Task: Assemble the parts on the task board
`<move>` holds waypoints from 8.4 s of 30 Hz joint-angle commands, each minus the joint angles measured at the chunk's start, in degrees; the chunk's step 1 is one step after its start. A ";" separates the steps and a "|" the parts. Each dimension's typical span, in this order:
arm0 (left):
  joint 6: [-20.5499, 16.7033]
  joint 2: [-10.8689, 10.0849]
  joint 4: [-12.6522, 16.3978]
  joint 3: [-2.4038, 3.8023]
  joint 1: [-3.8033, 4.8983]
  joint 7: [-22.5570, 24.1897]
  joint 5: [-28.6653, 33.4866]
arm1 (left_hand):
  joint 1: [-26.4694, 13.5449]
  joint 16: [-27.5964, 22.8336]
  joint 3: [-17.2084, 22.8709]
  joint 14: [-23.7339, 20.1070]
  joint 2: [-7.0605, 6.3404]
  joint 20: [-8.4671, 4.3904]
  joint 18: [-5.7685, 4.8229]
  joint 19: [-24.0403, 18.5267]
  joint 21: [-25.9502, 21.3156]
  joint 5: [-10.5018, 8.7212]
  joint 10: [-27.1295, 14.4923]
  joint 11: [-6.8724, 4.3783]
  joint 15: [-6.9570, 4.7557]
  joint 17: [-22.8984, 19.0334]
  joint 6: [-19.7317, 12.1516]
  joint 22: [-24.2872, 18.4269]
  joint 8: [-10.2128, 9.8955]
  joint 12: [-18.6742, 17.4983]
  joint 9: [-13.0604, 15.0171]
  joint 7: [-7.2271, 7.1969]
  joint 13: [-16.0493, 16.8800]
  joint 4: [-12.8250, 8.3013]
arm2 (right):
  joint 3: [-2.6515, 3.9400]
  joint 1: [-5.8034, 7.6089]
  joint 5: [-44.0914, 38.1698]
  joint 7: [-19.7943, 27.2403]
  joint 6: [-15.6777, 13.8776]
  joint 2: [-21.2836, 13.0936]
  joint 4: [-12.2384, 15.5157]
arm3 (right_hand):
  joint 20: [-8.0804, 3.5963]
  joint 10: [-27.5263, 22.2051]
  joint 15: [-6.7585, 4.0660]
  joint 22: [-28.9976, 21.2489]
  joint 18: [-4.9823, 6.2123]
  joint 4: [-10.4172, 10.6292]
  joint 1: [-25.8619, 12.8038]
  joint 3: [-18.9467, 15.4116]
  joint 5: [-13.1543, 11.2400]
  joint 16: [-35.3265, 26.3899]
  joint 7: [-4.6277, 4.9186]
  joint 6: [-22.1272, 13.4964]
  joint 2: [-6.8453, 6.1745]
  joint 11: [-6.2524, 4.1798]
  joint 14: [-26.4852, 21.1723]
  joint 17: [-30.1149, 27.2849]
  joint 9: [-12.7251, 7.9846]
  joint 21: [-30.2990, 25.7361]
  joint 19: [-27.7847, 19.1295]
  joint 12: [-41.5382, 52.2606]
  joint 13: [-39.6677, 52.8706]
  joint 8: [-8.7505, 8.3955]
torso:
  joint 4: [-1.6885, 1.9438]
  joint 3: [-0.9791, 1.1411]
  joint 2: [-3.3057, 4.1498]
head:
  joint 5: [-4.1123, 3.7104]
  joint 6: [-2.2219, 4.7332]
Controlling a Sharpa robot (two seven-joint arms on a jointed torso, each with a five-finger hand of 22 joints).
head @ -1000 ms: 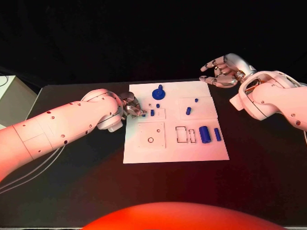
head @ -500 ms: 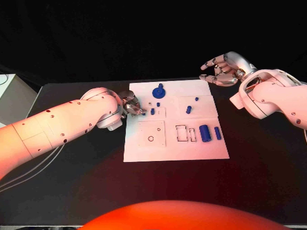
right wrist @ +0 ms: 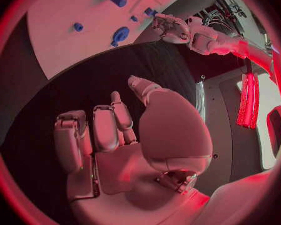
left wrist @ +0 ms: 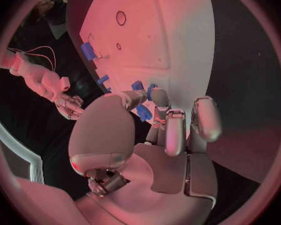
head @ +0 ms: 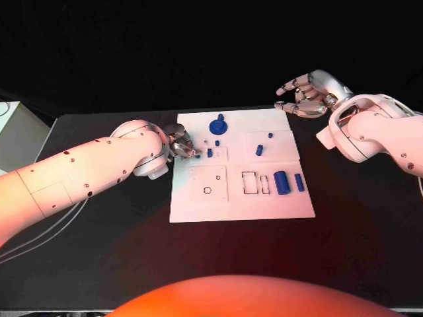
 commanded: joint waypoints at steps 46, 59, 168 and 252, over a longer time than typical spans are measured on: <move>2.17 0.21 -0.47 -0.85 -0.14 -0.03 -2.67 | -0.06 0.43 10.33 4.85 0.47 -0.13 0.37 0.32 0.27 -0.13 0.40 -0.08 -0.45 10.80 0.28 0.22 0.14 0.01 -0.13 -0.33 0.10 -9.92 | 0.03 0.00 -0.39 0.27 0.56 -0.27 0.33 | 0.40 0.13 0.27 15.05 -0.39 0.46 -0.69 0.00 -0.03 -0.17 0.45 -0.12 -0.05 0.28 0.24 0.07 0.06 0.25 5.99 -0.05 0.06 -0.34 | -0.04 -0.01 -0.01 | -0.10 -0.51; 2.38 0.06 -0.24 -0.83 -0.14 -0.15 -2.08 | 0.03 0.52 10.66 4.90 0.39 -0.14 0.33 0.44 0.40 0.02 0.53 -0.12 -0.46 10.95 0.44 0.45 0.12 0.01 -0.24 -0.34 0.11 -10.45 | 0.03 0.00 -0.39 0.27 0.52 -0.34 0.34 | 0.40 0.13 0.27 15.05 -0.39 0.46 -0.69 0.00 -0.03 -0.17 0.45 -0.12 -0.05 0.28 0.24 0.07 0.06 0.25 5.99 -0.05 0.06 -0.34 | 0.03 -0.02 -0.07 | -0.06 -0.66; 11.09 2.58 -4.82 -0.64 3.34 -0.55 3.23 | -0.82 1.20 12.25 5.23 -0.45 -0.16 0.34 0.22 0.42 0.84 1.08 -0.20 -0.47 12.13 1.58 0.54 -0.44 -0.36 -1.35 -0.41 -0.27 -12.95 | 0.02 -0.01 -0.35 0.29 0.68 0.25 -0.28 | 0.42 0.21 0.27 15.05 -0.39 0.61 -0.87 -0.01 0.03 -0.23 0.46 0.00 -0.06 0.28 0.27 0.28 0.19 0.25 5.99 -0.03 0.07 -0.53 | 0.01 -0.01 0.01 | -0.05 -0.70; 5.68 1.91 -3.69 -0.67 2.36 0.01 1.25 | -1.24 1.31 12.70 5.28 -0.62 -0.21 0.28 0.42 0.70 1.74 1.72 -0.24 -0.52 12.32 2.45 0.96 -0.84 -0.09 -1.84 -0.42 0.17 -13.28 | 0.02 -0.04 -0.31 0.47 0.82 0.23 -0.17 | 0.43 0.23 0.28 15.05 -0.39 0.65 -0.90 0.00 0.18 -0.28 0.46 0.02 -0.05 0.28 0.26 0.22 0.22 0.25 5.99 -0.03 0.09 -0.58 | 0.03 -0.03 0.01 | 0.36 -0.70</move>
